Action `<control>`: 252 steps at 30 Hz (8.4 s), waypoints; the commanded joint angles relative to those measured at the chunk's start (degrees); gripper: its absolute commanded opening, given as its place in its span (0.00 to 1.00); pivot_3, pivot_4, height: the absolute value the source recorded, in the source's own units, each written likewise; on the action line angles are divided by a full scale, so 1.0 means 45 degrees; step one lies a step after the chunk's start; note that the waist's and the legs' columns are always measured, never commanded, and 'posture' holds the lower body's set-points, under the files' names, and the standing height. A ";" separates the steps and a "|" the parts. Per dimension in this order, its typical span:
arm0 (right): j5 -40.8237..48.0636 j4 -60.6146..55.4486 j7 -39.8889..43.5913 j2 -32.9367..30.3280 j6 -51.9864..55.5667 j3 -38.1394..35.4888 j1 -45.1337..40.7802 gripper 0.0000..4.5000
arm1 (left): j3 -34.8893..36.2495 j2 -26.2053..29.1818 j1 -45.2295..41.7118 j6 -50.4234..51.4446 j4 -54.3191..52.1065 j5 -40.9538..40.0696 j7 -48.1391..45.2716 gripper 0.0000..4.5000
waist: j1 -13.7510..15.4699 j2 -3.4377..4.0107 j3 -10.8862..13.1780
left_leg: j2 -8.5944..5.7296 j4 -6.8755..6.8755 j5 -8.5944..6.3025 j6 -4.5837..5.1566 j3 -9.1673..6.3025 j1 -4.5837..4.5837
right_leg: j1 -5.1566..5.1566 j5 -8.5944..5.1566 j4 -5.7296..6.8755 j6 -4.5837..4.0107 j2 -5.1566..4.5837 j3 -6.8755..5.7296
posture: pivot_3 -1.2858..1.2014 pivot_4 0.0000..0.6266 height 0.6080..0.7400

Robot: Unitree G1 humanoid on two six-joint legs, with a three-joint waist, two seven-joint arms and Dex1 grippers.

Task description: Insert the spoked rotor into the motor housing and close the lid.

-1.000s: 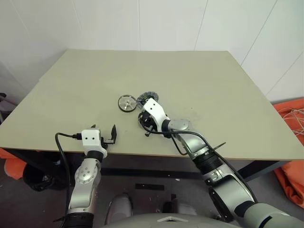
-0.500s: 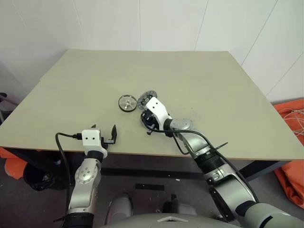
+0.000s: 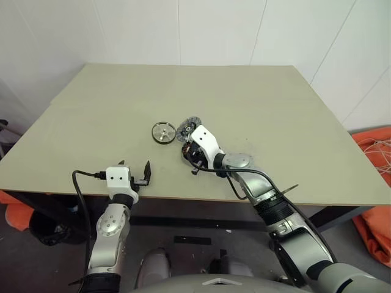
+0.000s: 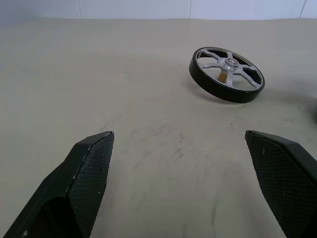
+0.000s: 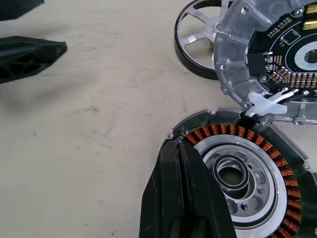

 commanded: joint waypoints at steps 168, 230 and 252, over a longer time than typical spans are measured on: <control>-0.0119 0.0322 -0.0673 -0.0082 -0.1138 -0.1245 -0.0735 0.01 | -0.0582 -0.0025 -0.0067 0.1068 -0.1658 -0.0114 0.0040 1.00 | -0.0021 -0.0005 0.0001 | 0.0001 -0.0004 0.0000 -0.0001 0.0003 0.0003 | -0.0005 -0.0046 0.0001 0.0072 0.0001 0.0001 | 0.52 0.00 1.00; 0.2950 -0.5108 -0.0719 -0.1139 0.0694 -0.2757 0.1843 0.01 | 0.4929 -0.1404 -0.6962 0.8769 0.2730 -1.0419 0.1339 1.00 | 0.0062 -0.0028 0.0016 | -0.0010 -0.0008 0.0005 -0.0005 0.0001 -0.0016 | -0.0005 -0.0051 -0.0015 0.0073 0.0001 0.0002 | 0.52 0.00 1.00; 0.3259 -0.5510 -0.1069 -0.1281 0.1228 -0.2871 0.2046 0.01 | 0.5263 -0.1223 -0.8837 0.7642 0.5897 -1.0026 0.0638 1.00 | 0.0087 -0.0037 0.0021 | -0.0013 -0.0010 0.0005 -0.0006 -0.0003 -0.0016 | -0.0005 -0.0060 -0.0016 0.0091 -0.0001 0.0002 | 0.52 0.00 1.00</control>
